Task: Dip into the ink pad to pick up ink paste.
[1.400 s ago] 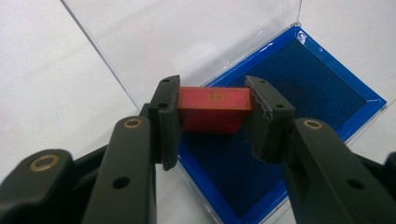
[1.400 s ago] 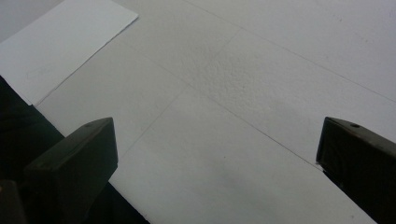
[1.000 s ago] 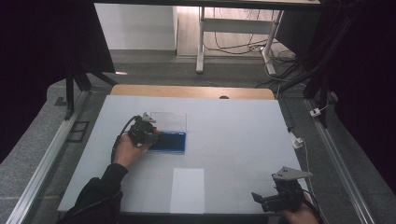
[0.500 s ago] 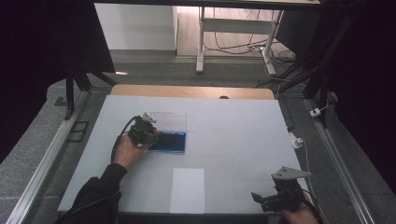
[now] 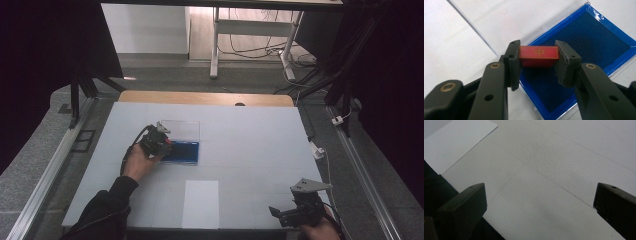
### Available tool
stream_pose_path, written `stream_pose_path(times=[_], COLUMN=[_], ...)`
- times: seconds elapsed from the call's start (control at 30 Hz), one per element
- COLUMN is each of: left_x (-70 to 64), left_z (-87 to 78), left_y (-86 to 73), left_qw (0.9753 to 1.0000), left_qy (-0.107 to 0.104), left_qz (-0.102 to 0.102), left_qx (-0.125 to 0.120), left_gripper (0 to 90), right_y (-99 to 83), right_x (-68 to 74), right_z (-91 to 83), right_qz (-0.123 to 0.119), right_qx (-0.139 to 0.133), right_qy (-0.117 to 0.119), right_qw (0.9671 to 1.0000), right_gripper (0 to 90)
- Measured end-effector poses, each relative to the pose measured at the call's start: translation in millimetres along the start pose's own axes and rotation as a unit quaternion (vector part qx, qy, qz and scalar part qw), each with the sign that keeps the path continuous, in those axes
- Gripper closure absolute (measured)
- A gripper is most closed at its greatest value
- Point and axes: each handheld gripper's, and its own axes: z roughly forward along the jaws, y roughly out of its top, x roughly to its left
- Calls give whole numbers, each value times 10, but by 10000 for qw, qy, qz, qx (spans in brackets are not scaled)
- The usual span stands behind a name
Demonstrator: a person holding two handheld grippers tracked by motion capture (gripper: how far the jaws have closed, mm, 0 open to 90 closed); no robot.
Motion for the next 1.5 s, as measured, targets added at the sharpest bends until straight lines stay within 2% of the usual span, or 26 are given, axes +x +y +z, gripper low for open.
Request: stream_pose_path(times=[0.1,0.17,0.5,0.57,0.73,0.87,1.13,1.33,1.5], left_x=[82,106,86,68,27,-4,11,-14,-66], left_z=[2,1,-4,-19,-104,-160,-278,-345,-427], left_y=[-22,-33,-2,2,35,32,17,-3,-15], left_qw=[9994,9990,9996,9997,9992,9991,9978,9967,9962], left_qy=[-248,-323,-237,-173,-172,-188,-438,-606,-582], left_qz=[-236,-298,-111,7,38,105,17,49,89], left_qx=[-59,-88,-106,-153,-372,-374,-488,-536,-634], left_gripper=[589,588,584,584,583,584,583,583,583], right_y=[-2,-4,-5,-5,-9,-7,-11,-9,-11], right_x=[2,-2,-7,-7,-9,-3,-6,-3,-6], right_z=[-3,-6,-12,-11,-17,-17,-22,-22,-25], right_qz=[13,25,34,33,57,46,56,50,40], right_qx=[-13,-34,-59,-60,-86,-87,-105,-108,-117], right_qy=[-3,-2,-10,-8,-9,-15,-5,-14,-15], right_qw=[10000,10000,10000,10000,9999,10000,9999,9999,9999], right_gripper=[0,0,0,0,0,0,0,0,0])
